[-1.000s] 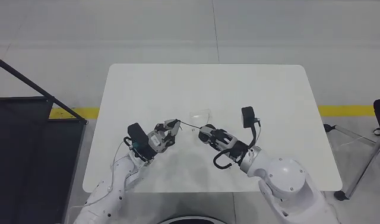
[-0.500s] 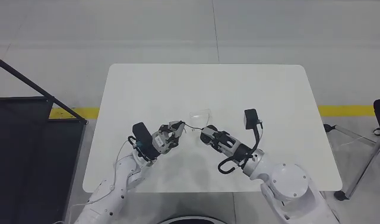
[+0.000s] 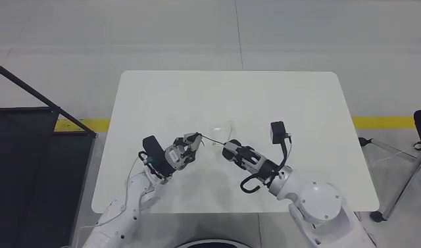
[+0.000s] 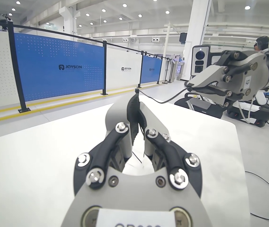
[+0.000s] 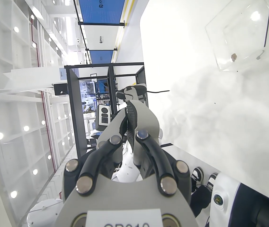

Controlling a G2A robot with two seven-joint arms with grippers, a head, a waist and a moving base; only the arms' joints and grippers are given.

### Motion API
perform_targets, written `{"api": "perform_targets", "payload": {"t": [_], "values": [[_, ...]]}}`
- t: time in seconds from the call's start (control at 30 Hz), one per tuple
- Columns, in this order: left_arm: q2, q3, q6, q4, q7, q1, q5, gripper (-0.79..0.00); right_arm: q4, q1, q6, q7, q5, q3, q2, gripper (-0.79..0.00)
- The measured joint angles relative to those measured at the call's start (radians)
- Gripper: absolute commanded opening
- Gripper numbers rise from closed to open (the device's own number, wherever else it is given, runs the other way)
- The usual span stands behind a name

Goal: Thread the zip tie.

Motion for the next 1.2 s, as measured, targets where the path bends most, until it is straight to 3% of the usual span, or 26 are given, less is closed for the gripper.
{"api": "perform_targets", "payload": {"t": [0.3, 0.77, 1.2], "values": [[-0.001, -0.002, -0.03, -0.001, -0.008, 0.004, -0.032, -0.785, -0.005, 0.005, 0.014, -0.011, -0.021, -0.014, -0.003, -0.785], [-0.001, -0.013, -0.186, 0.016, -0.069, -0.013, -0.17, -0.785, -0.003, 0.0, -0.009, -0.013, -0.043, -0.021, -0.005, -0.785], [-0.001, -0.003, -0.151, 0.006, -0.082, -0.014, -0.077, -0.785, -0.003, -0.008, -0.026, -0.008, -0.047, -0.015, -0.006, -0.785]]}}
